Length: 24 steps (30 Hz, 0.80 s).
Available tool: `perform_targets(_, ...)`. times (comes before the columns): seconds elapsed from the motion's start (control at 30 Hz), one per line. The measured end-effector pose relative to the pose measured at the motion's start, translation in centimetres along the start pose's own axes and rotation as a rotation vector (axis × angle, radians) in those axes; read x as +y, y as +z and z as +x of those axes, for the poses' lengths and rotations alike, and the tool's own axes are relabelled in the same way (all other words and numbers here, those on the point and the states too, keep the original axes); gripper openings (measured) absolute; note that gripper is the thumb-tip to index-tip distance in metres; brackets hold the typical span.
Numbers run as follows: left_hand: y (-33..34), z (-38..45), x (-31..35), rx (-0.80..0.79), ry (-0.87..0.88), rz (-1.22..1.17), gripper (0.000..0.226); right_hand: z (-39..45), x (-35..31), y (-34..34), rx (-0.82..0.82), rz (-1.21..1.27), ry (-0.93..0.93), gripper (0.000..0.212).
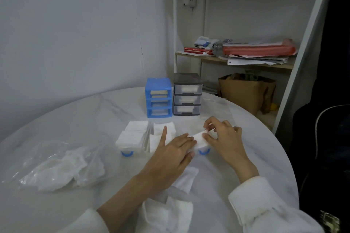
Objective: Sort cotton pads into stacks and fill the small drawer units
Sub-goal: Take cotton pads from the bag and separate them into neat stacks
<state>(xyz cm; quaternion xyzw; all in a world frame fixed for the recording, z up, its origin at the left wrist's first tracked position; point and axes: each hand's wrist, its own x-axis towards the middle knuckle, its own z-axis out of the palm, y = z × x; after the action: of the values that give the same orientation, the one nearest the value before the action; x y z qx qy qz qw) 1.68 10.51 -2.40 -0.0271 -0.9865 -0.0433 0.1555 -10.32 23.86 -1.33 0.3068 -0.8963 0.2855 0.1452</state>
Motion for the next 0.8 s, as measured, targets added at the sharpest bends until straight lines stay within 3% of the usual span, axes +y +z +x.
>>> perform_targets(0.1, 0.1, -0.1, 0.0, -0.019, 0.039, 0.047, 0.075, -0.1, -0.1, 0.0, -0.01, -0.068, 0.0, 0.006)
perform_targets(0.37, 0.1, 0.0, 0.0, -0.051, 0.047, 0.106, 0.084, -0.1, -0.3, 0.3, -0.02, -0.155, -0.029, 0.017)
perform_targets(0.43, -0.1, -0.1, 0.0, -0.036, 0.045, 0.053, 0.078, -0.1, -0.4, 0.2, -0.009, -0.145, -0.041, 0.016)
perform_targets(0.57, -0.7, -0.1, -0.5, 0.067, 0.034, -0.202, 0.039, -0.1, -0.6, 0.1, 0.039, -0.071, -0.083, 0.012)
perform_targets(0.67, -1.5, -0.7, -0.9, 0.194, -0.001, -0.451, 0.03, -0.3, -1.1, 0.2, 0.05, 0.03, -0.138, 0.007)
perform_targets(0.8, -2.5, -2.1, -1.7, 0.295, -0.045, -0.553, 0.03, -0.9, -1.7, 0.3, 0.059, 0.126, -0.224, 0.007)
